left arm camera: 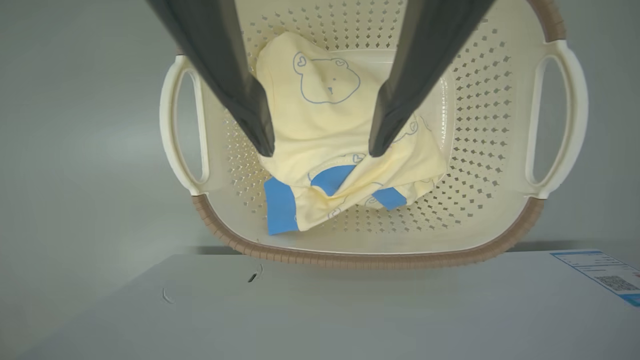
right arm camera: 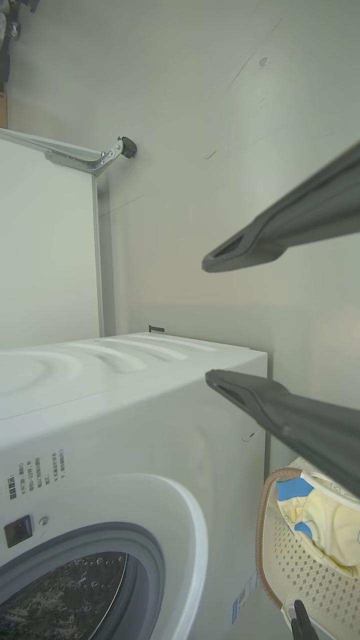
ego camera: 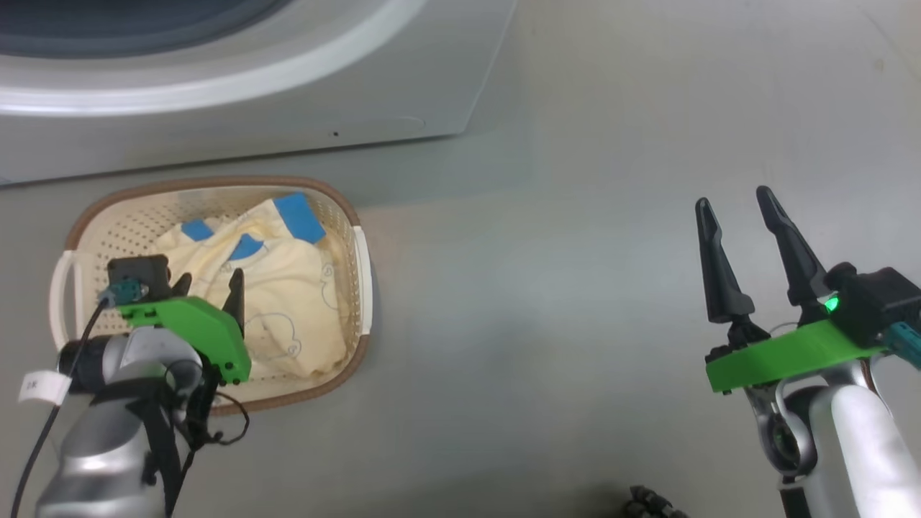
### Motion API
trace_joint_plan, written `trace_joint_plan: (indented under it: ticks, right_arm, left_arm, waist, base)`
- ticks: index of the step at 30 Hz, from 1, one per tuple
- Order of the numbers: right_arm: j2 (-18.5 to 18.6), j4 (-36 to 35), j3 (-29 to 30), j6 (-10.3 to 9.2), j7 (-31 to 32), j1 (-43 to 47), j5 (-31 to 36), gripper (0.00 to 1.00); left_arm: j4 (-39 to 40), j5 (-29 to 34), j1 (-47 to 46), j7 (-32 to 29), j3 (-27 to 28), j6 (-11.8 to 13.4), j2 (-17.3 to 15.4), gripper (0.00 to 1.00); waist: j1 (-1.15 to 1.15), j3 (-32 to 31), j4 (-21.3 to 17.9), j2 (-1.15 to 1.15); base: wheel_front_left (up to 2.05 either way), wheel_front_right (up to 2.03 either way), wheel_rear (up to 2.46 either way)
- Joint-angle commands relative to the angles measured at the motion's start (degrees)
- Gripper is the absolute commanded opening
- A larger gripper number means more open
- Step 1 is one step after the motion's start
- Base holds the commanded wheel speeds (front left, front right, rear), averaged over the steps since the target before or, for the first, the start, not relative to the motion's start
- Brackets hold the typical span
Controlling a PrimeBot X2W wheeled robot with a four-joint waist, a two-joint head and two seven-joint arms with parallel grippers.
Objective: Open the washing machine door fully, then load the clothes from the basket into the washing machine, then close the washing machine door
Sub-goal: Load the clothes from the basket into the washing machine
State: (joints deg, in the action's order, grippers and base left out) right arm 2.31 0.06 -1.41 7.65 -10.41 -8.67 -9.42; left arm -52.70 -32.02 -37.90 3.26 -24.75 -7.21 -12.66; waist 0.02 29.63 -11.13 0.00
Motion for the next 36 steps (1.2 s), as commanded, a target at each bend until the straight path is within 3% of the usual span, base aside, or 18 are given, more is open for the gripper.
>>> trace_joint_plan:
  ticks: [1, 20, 32, 33, 35, 36]
  right_arm:
    - [0.6, -1.4, -1.5, -0.16, -0.9, -1.4, -0.6, 1.0]
    - [0.6, -1.1, -5.5, -0.16, -4.1, -6.1, -3.7, 1.0]
    - [0.6, -2.7, -7.1, -0.16, -4.6, -6.1, -5.0, 1.0]
    - [0.6, -2.9, -7.1, -0.16, -4.6, -6.0, -5.1, 1.0]
    - [0.6, -3.3, -7.0, -0.16, -4.6, -5.7, -5.1, 1.0]
    - [0.6, -3.5, -6.9, -0.16, -4.6, -5.6, -5.1, 1.0]
  left_arm:
    - [-0.1, -1.4, -2.1, -0.6, 0.4, -0.2, -1.7, 1.0]
    - [-5.0, -14.8, -12.9, -4.7, -7.0, -0.3, -10.6, 1.0]
    - [-11.6, -16.5, -19.1, -5.8, -9.6, -0.3, -12.7, 1.0]
    - [-12.3, -16.5, -19.4, -5.8, -9.7, -0.3, -12.6, 0.98]
    - [-13.5, -16.4, -19.9, -5.6, -10.1, -0.3, -12.3, 0.72]
    - [-14.1, -16.3, -20.1, -5.6, -10.3, -0.3, -12.0, 0.46]
  waist:
    - [-0.02, 4.6, -2.1, 0.0]
    - [-0.02, 20.5, -7.0, 0.0]
    - [-0.02, 25.7, -9.8, 0.0]
    - [-0.02, 25.9, -10.0, 0.0]
    - [-0.02, 26.1, -10.1, 0.0]
    - [-0.02, 26.1, -10.1, 0.0]
  base:
    - [0.0, 0.0, 0.0]
    - [0.0, 0.0, 0.0]
    - [0.0, 0.0, 0.0]
    - [0.0, 0.0, 0.0]
    - [0.0, 0.0, 0.0]
    - [0.0, 0.0, 0.0]
